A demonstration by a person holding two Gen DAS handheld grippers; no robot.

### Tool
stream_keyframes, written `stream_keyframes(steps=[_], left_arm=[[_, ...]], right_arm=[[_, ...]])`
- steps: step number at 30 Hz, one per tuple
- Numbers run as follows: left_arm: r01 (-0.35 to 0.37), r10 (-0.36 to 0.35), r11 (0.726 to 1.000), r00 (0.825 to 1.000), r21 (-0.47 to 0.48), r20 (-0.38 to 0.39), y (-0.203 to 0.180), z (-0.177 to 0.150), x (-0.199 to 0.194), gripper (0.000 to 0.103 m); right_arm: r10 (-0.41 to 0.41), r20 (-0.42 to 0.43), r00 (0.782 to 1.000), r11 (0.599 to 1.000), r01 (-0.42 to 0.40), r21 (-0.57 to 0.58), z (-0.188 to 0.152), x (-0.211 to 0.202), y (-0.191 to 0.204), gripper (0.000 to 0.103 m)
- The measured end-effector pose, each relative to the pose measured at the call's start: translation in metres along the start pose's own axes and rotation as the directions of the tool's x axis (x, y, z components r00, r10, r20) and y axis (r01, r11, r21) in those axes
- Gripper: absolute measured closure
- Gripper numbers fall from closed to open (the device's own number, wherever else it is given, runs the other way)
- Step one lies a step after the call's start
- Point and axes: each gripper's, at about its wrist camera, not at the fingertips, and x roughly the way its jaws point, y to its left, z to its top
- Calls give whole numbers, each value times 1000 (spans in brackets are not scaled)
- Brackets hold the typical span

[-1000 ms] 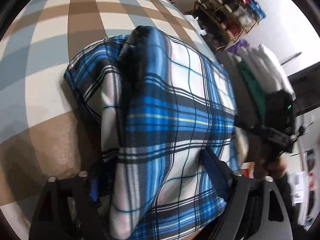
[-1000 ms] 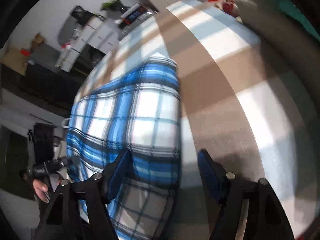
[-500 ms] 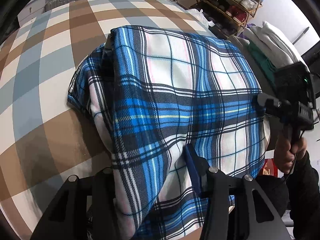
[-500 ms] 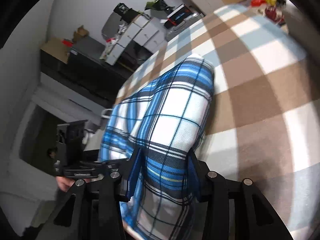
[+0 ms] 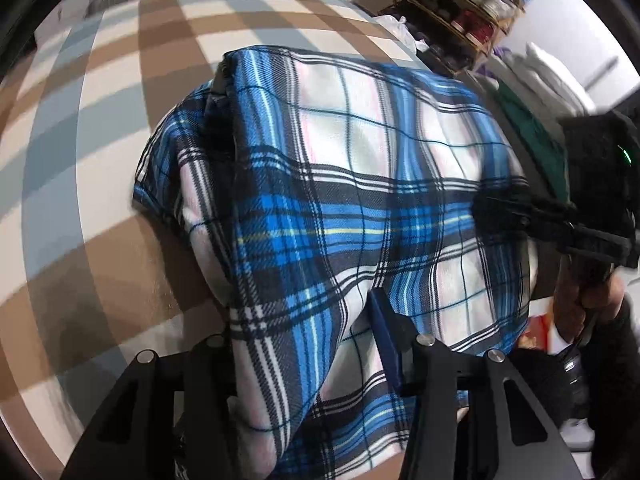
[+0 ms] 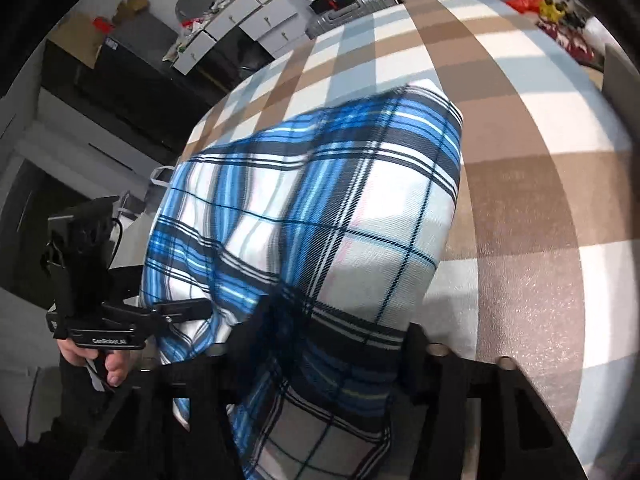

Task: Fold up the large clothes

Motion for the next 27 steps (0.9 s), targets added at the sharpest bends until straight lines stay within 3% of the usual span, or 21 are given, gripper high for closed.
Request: stream_keyframes(steps=[2,5,11,17,19,21,27], left_arm=[[65,-66,997,998,-34,-3,7,0,-3,64],[83,-83,995,996,-57,-7,13,0,-1,66],[54,-53,998,998,-41,24,5,-6,-7,68],[53,-53,997,999,-53,12,4,-3,1,68],[74,-72,996,997,-58,33,5,-2,-3,72],[106,-103,993,993,-55,61,4,-4,-14,76],[168,-164,986,979,-22,123,-19,1,-35,77]], right_arm=[[23,57,998,999,-21,-36,1,-14,10,76],[75,159,985,997,-69,-41,-4,-26,12,75],[77,101,992,993,-85,85,-3,-3,-15,76],[80,202,976,996,-72,-48,-3,-28,13,79],[32,169,985,999,-29,-18,-3,-17,5,80],[75,170,983,995,-85,52,0,-19,-8,81],[85,250,965,996,-87,-2,16,-68,23,84]])
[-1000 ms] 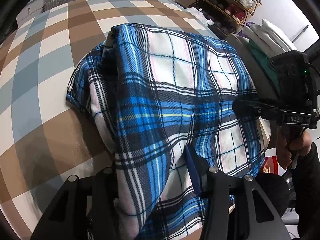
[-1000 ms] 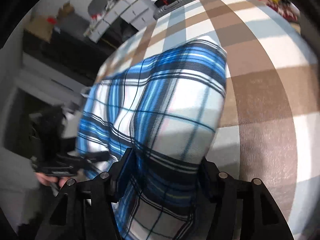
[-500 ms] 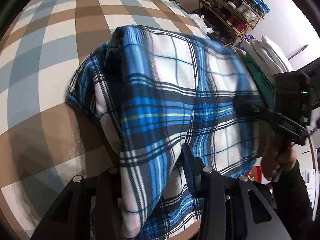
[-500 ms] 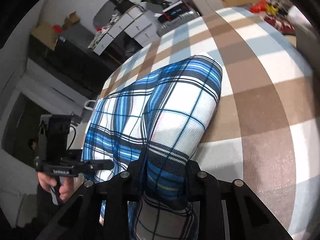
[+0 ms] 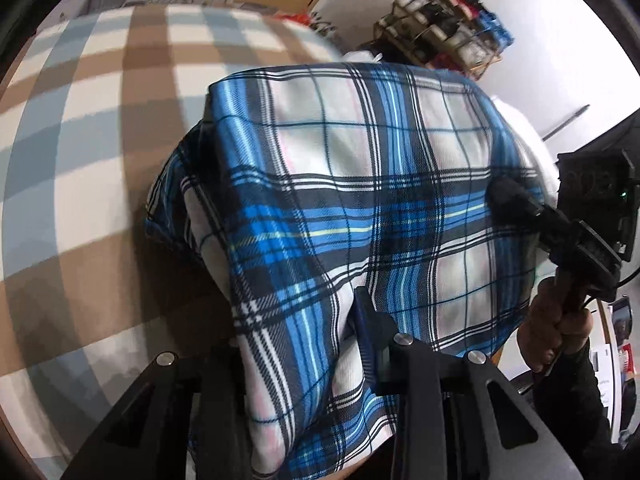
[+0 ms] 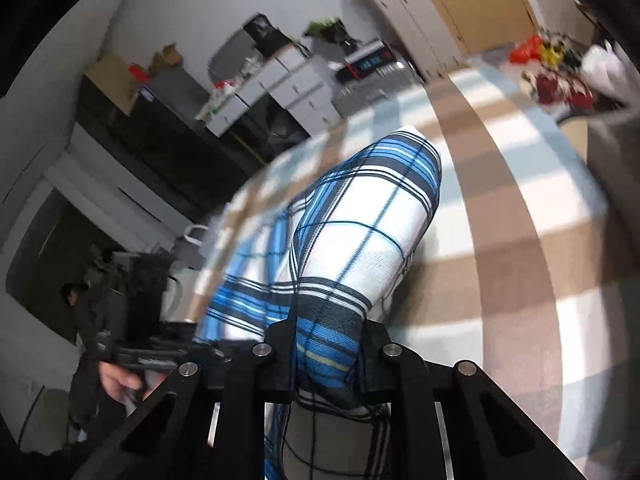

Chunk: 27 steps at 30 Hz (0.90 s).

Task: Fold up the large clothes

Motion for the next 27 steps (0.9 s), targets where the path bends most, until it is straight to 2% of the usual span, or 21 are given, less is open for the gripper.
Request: stream_keyframes(steps=[4,6,12,16,19,22,25,27], left_arm=[[48,-53,997,994,55,93,-43,19,-22,77],[72,-81,994,990,87,115,-66,28,-29,77],[92,-125,972,982,215,143,-152,61,-47,78],[145,-189,950,972,275,141,-212,90,-49,78],[155,-210,934,967,323,144,-257,110,-42,78],[203,-257,918,959,340,122,-296,121,-22,78],[228,-267,911,961,344,71,-311,116,9,78],[225,-250,914,968,338,33,-313,110,44,78]], right_arm=[[-14,57,998,1000,15,-23,26,-44,22,84],[-16,87,996,1000,19,-25,37,-67,26,84],[-69,179,981,996,79,-51,78,-163,36,84],[-101,243,965,992,115,-46,99,-227,30,84],[-142,292,946,988,154,-20,112,-281,16,84],[-207,321,924,974,224,-18,122,-325,-4,84],[-283,305,909,959,278,60,131,-353,-44,82],[-319,248,915,947,298,119,131,-357,-79,79]])
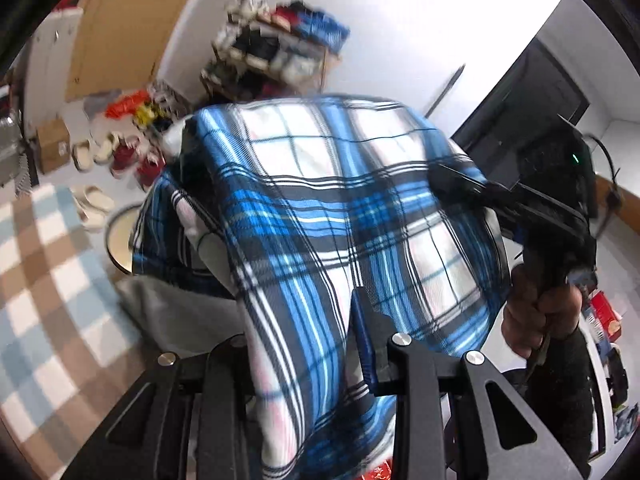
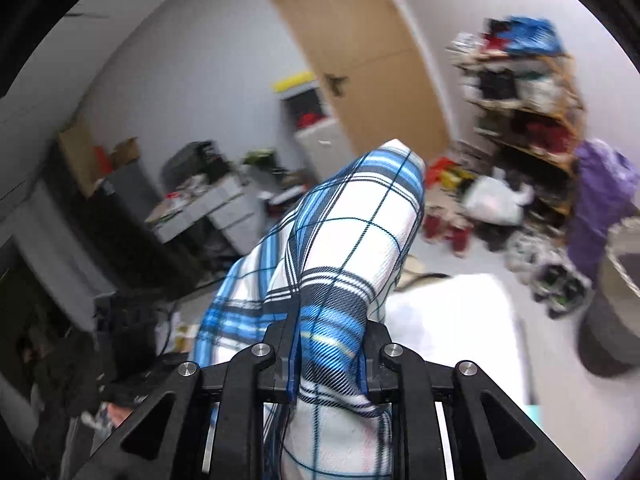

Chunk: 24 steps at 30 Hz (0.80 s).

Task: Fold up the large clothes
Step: 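Lift the plaid bundle with both grippers and place it on the clothes stack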

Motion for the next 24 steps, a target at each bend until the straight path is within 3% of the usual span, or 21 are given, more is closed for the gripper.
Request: stream_keyframes(steps=[4,5,7,8,10,11,12,14,16,17,18,19,22,23,24], left_arm=[[-32,25,997,995,-66,-96,34,-26,63,76],[-19,12,997,995,-73,-94,41,-29,66,73],[5,-12,996,997,-85,-82,52,-32,57,57],[8,-17,995,996,-97,-83,57,-33,48,56],[-11,3,997,995,-80,-98,60,-35,25,56],[-45,38,997,994,-61,-103,58,-33,18,53],[-97,92,995,991,-39,-102,54,-32,5,48],[-205,203,979,976,-17,-81,48,-25,-23,47],[-284,284,959,958,-2,-34,33,-5,-47,46],[-284,284,959,958,7,33,19,4,-57,43],[-277,273,960,959,40,74,4,13,-56,25],[-267,260,960,962,89,80,-10,19,-50,19],[-278,287,918,958,282,8,-36,26,5,19],[-282,312,897,950,342,-34,-37,22,28,19],[-309,364,883,926,353,-101,-26,15,56,19]], right_arm=[[-87,-161,983,984,110,138,-28,47,-87,75],[-80,-187,979,976,115,186,-43,60,-110,69],[-29,-167,986,970,68,233,-57,59,-137,55],[14,-147,989,965,25,260,-63,56,-144,52],[16,-129,992,970,16,242,-67,45,-141,51],[-26,-119,993,982,47,182,-68,33,-132,51],[-69,-110,992,989,83,126,-65,22,-124,51],[-207,-16,978,978,207,-35,-69,-8,-90,50],[-220,54,974,960,226,-163,-76,-34,-58,52],[-208,70,976,955,218,-201,-80,-39,-47,53],[-198,78,977,945,212,-250,-87,-44,-32,53],[-197,71,978,938,209,-276,-92,-43,-26,54],[-278,-16,961,902,255,-349,-117,-14,-15,67],[-299,-67,952,905,261,-336,-127,0,-23,67],[-315,-83,945,905,273,-327,-133,8,-28,67]])
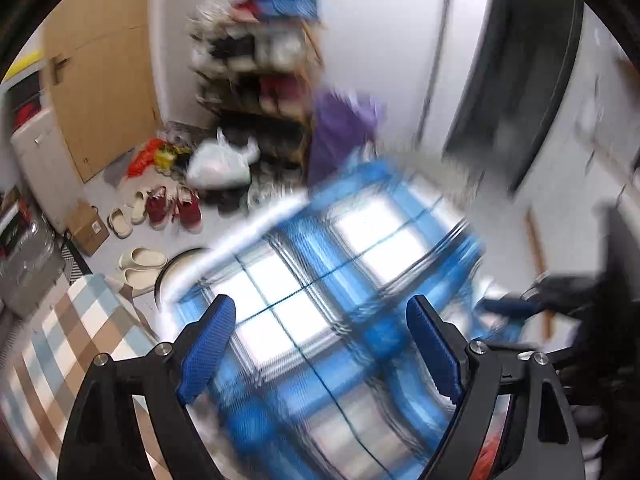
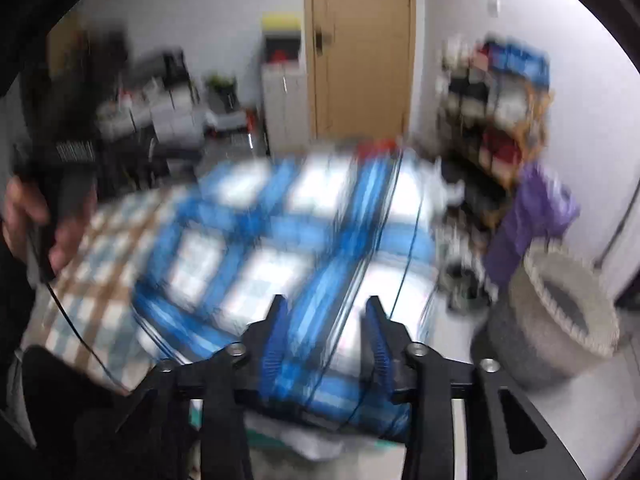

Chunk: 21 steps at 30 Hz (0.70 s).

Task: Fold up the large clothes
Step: 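Lift the plaid bundle with both grippers and place it on the clothes stack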

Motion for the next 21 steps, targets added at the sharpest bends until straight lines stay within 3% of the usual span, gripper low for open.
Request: stream_keyframes(steps=[2,4,9,13,16,18,20,21], left_arm=[[-11,7,998,999,-70,-50,19,-10,25,18],[38,-38,986,999,-161,4,36,-17,18,18],[6,-5,991,1000,-131,3,32,-5,10,18],[1,13,990,994,-138,104,5,-5,-30,18],[24,6,990,977,-139,211,-7,-22,-64,18],[-3,42,991,960,-137,279,-19,-42,-93,18],[-21,61,993,930,-114,362,-31,-62,-116,18],[-33,72,994,914,-103,399,-38,-73,-127,18]], right_arm=[[18,16,1000,998,-19,56,-11,10,-6,67],[74,65,995,991,-81,105,-17,10,-16,67],[82,113,990,993,-91,77,-24,10,-20,68],[36,143,989,995,-49,84,-20,-4,-17,68],[50,261,964,991,-81,109,-24,-42,-10,66],[21,375,927,991,-70,118,-34,-77,2,46],[-42,491,870,990,-30,136,-50,-118,24,10],[-55,539,840,989,-27,143,-58,-133,33,5]])
